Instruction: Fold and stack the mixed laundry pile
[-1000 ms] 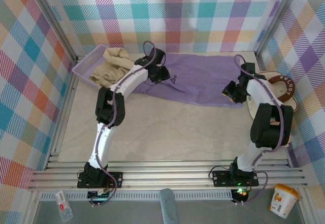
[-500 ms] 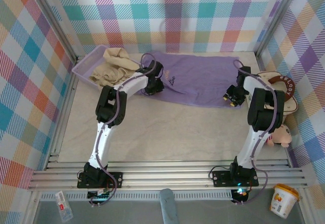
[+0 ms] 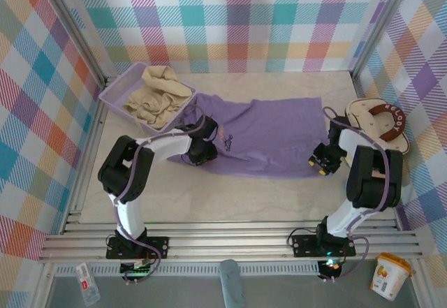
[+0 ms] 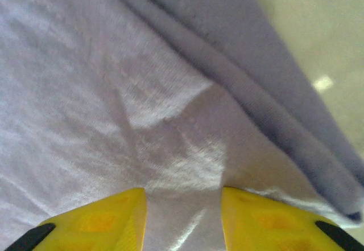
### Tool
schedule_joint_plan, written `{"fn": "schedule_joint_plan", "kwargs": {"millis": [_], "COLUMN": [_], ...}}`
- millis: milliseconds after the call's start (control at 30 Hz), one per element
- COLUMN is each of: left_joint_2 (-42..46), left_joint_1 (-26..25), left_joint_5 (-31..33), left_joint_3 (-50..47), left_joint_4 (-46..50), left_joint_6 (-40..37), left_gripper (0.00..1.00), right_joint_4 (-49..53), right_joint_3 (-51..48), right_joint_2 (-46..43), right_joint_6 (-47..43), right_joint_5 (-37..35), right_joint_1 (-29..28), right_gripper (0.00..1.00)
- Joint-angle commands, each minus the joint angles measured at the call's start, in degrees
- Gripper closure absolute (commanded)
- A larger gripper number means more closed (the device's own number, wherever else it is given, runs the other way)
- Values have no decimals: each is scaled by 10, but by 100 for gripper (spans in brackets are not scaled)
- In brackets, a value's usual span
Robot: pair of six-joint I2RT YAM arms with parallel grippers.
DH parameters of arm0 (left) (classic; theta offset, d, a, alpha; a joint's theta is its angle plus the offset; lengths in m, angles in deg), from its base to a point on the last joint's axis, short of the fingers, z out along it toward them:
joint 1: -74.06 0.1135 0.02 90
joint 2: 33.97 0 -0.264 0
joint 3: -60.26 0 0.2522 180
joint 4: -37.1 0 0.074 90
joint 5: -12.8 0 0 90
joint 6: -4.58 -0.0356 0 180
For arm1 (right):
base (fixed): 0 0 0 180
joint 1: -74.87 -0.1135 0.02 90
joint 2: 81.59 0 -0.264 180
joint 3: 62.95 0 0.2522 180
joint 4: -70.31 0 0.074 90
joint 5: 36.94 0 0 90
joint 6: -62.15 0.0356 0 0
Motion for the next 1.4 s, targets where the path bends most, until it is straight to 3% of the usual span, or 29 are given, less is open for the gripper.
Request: {"fn": "schedule_joint_plan", "kwargs": {"millis": [0,100,167,333,967,1067,1233,1367], "left_joint_2": [50,83,80,17,-28,-35,-48,-56], "left_joint_1": [-11,-10,-8,7,37,38,41,46], "left_joint_5": [11,47,69,86,81,82,86,89], "left_joint_3": [-5,47,91,157,50,42,31,25], "left_joint_4": [91,123,136,136,58,55,51,51], "left_joint_6": [23,-4,-32,-47,16,19,26,31], "left_gripper": [54,27,22,20,15,15,15,14], "right_joint_4": [38,60,63,58,-28,-31,-2,10], "right_joint_3": [-1,50,82,141,117,105,90,72], "right_joint_2": [-52,-75,-73,-17,119,116,86,45], "right_joint_6": [-31,-65,-84,-112,-122,-124,-113,-115], "right_joint_5": [-10,0,3,-2,-18,-21,-70,-98], "right_joint_1": [3,3,3,3,2,2,5,18], "right_gripper": [57,53,51,51,58,66,90,92]}}
